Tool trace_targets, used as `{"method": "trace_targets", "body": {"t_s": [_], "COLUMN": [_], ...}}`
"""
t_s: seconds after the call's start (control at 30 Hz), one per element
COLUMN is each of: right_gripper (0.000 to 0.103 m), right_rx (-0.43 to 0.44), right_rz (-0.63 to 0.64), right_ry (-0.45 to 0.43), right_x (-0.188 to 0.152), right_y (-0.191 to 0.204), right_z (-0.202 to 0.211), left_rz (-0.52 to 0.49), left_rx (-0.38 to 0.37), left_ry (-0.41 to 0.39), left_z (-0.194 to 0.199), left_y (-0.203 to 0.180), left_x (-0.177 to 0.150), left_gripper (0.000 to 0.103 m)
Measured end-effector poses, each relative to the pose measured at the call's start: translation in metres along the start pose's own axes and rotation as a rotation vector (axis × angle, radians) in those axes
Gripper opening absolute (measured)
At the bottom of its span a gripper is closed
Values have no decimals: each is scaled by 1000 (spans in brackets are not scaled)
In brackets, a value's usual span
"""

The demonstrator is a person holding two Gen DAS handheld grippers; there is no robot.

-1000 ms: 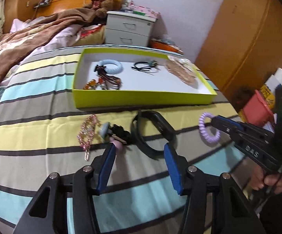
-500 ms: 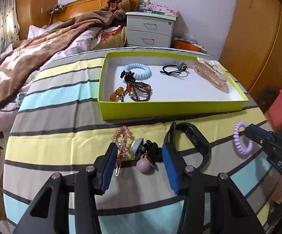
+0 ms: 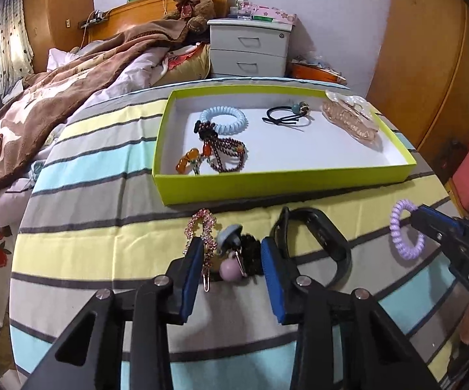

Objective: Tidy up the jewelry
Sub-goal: 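Grasp the black hair tie with pink ball using the left tool while the right holds the coil, then lift the pink-ball hair tie with the left tool while the right carries the purple coil toward the box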

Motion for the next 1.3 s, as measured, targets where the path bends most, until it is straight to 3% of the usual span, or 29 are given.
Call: {"method": "trace_targets", "body": {"t_s": [0.2, 0.3, 0.33, 0.7, 1.17, 1.3], "right_gripper": [11, 11, 11, 11, 11, 11], "right_rx": [-3, -4, -4, -2, 6, 7], "right_rz": [-4, -7, -7, -4, 4, 4], "right_ry": [-5, -6, -8, -20, -55, -58], "right_x": [0, 1, 1, 1, 2, 2], "right_y": [1, 1, 1, 4, 12, 13], "right_z": [1, 1, 1, 4, 20, 22], "left_rz": [-65, -77, -73, 37, 55, 55], "left_rx": [56, 76, 74, -50, -73, -115], "left_ry": [4, 6, 4, -23, -71, -90], "left_z": [-3, -1, 0, 15, 42, 51], "left_y": [-9, -10, -8, 13, 20, 25], "left_x": [0, -1, -1, -8, -15, -19], "left_gripper": [38, 25, 24, 22, 22, 22]}}
Point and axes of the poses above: each gripper's, at about its wrist camera, not at the fingertips, and z roughly against the way its jaws point, y to its left, x to its top, the point moved 2 cm from there along -z, roughly the way its jaws point, and after that the axes turned 5 degrees about -z, right-handed, at the moved point
